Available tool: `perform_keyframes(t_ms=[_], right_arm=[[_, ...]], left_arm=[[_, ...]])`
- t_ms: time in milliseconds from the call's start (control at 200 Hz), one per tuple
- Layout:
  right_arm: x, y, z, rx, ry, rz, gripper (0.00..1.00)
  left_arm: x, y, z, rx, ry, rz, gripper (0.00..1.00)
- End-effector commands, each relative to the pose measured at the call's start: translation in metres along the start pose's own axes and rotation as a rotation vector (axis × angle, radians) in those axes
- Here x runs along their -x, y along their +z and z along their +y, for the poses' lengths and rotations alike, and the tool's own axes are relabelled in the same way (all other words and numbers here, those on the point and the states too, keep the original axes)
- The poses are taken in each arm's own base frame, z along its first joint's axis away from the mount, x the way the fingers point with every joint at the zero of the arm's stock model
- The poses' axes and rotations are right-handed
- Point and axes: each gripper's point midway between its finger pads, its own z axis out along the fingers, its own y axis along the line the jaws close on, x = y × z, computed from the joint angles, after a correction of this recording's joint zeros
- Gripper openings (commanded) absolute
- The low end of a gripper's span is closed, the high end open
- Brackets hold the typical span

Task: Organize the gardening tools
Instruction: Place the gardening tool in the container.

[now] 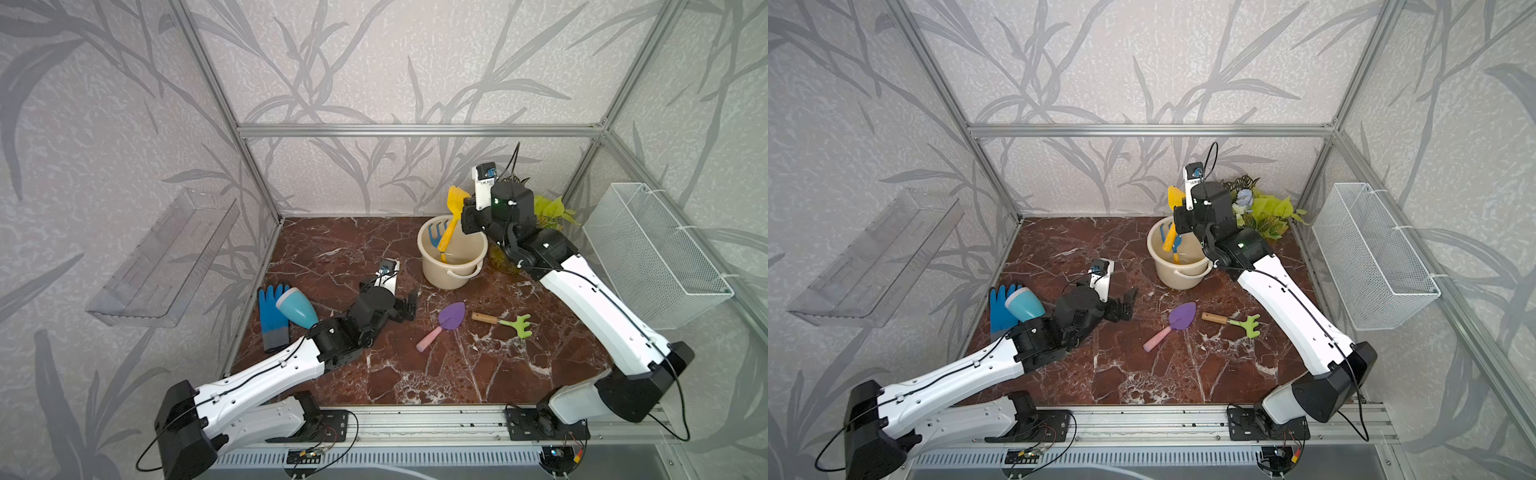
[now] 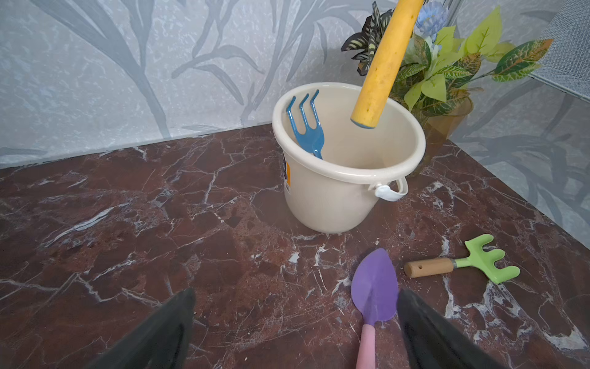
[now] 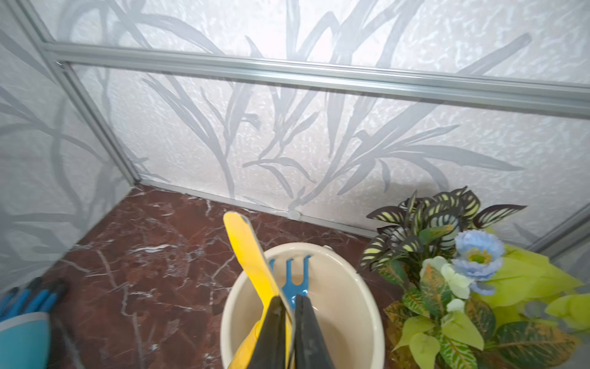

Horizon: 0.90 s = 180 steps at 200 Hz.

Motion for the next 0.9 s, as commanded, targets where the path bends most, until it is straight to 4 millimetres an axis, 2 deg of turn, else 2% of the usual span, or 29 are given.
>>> perform_keyframes(t_ms=[0, 140, 335, 420, 445, 785, 895], right_arm=[[-0.009, 0.024, -0.015, -0.136, -0.125, -0.011, 0.00], [-0.038, 0.048, -0.014, -0.151, -0.149, 0.038, 0.00], [-0.089, 0.081, -0.004, -0.130, -0.182, 0.138, 0.00], [-0.098, 0.085, -0.004, -0.130, -0.184, 0.152, 0.00], [-0.112, 0.094, -0.001, -0.129, -0.194, 0.183, 0.00], [-0.152, 0.097, 0.020, -0.025, -0.182, 0.248, 0.00], [-0.156, 0.094, 0.024, -0.005, -0.186, 0.256, 0.09]], left_arm=[[0.002, -0.007, 0.008, 0.016, -0.034, -0.012, 1.00], [-0.004, -0.008, 0.014, 0.029, -0.050, -0.006, 1.00], [-0.009, -0.005, 0.016, 0.032, -0.060, 0.007, 1.00], [-0.009, -0.006, 0.017, 0.034, -0.060, 0.008, 1.00], [-0.009, -0.006, 0.017, 0.035, -0.059, 0.009, 1.00], [-0.012, -0.004, 0.021, 0.042, -0.073, 0.007, 1.00], [-0.013, -0.003, 0.021, 0.039, -0.074, 0.010, 1.00]])
